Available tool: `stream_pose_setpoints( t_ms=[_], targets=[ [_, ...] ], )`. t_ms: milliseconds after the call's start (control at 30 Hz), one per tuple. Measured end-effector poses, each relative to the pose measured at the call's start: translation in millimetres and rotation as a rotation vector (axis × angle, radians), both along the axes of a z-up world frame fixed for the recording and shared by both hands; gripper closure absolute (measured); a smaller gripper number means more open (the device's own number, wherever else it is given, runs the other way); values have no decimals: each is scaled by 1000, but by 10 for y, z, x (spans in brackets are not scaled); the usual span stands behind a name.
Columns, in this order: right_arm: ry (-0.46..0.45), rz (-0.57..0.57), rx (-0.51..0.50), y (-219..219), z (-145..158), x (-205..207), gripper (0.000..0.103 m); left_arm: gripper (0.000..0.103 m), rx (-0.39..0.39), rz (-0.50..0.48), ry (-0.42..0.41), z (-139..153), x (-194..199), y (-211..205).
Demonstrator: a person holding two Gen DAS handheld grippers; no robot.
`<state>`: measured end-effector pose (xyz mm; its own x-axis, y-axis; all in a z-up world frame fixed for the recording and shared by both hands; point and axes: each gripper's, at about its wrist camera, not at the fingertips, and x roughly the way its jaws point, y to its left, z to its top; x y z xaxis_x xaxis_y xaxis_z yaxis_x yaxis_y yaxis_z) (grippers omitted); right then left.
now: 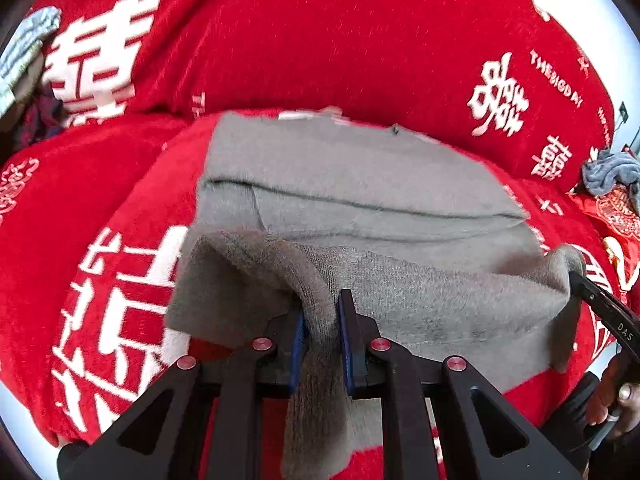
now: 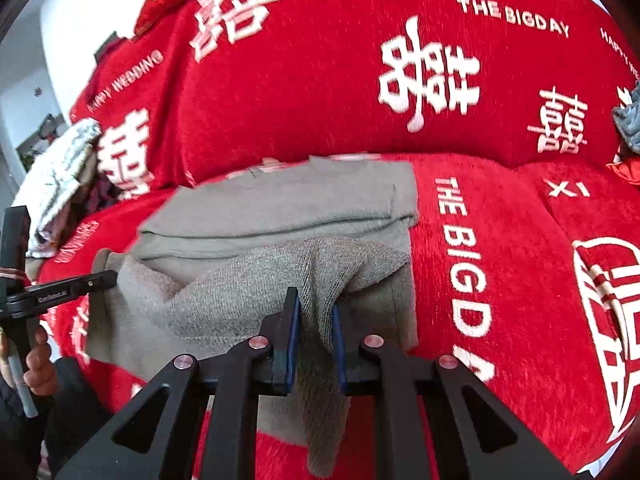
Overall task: Fold small clothes
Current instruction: 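Grasp the sweater hem with both grippers and fold it toward the collar, then grasp the ribbed hem edge of the folded sweater with both grippers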
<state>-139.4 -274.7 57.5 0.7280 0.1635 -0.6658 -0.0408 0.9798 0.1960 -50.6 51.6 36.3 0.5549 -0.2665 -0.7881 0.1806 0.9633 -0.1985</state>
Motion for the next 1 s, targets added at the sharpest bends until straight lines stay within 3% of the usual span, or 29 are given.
stream_pose_setpoints(
  t_ms=[100, 133, 200, 233, 300, 333, 433, 533, 600, 667, 733, 767, 800, 867, 1000],
  targets=[
    [33, -12, -22, 22, -132, 113, 86, 85, -14, -2, 20, -105, 14, 8],
    [42, -16, -22, 18, -162, 138, 85, 78, -22, 1, 23, -111, 3, 23],
    [60, -22, -4, -6, -192, 152, 76, 44, -34, 13, 42, -108, -16, 71],
    [65, -21, 11, -15, -192, 135, 71, 15, -43, 20, 45, -100, -40, 104],
    [58, -16, 45, -66, -160, 61, 46, 12, -65, 45, -14, -30, -207, 212],
    [40, -20, 43, -99, -130, -14, 43, 12, -61, 42, -18, -18, -256, 226],
    [23, -47, 12, -188, -107, -265, 40, 12, -60, 30, 7, -76, -421, 298],
    [57, -47, 51, -276, -191, -443, 40, 12, -61, 7, 47, -183, -507, 276],
    [77, -23, 82, -269, -256, -493, 40, 19, -64, -10, 52, -215, -515, 199],
    [93, 12, 89, -198, -324, -458, 41, 60, -34, -41, 77, -246, -464, 57],
    [100, 38, 95, -125, -396, -361, 59, 71, 10, -37, 62, -241, -412, -48],
    [115, 54, 116, -102, -441, -292, 84, 94, 5, -47, 64, -227, -390, -76],
    [129, 62, 138, -91, -471, -236, 94, 94, -12, -48, 83, -208, -373, -80],
    [119, 76, 158, -58, -435, -198, 95, 94, -29, -38, 60, -125, -411, -38],
    [9, 119, 165, -39, -119, -337, 96, 94, -100, -17, -49, 180, -537, 113]
  ],
)
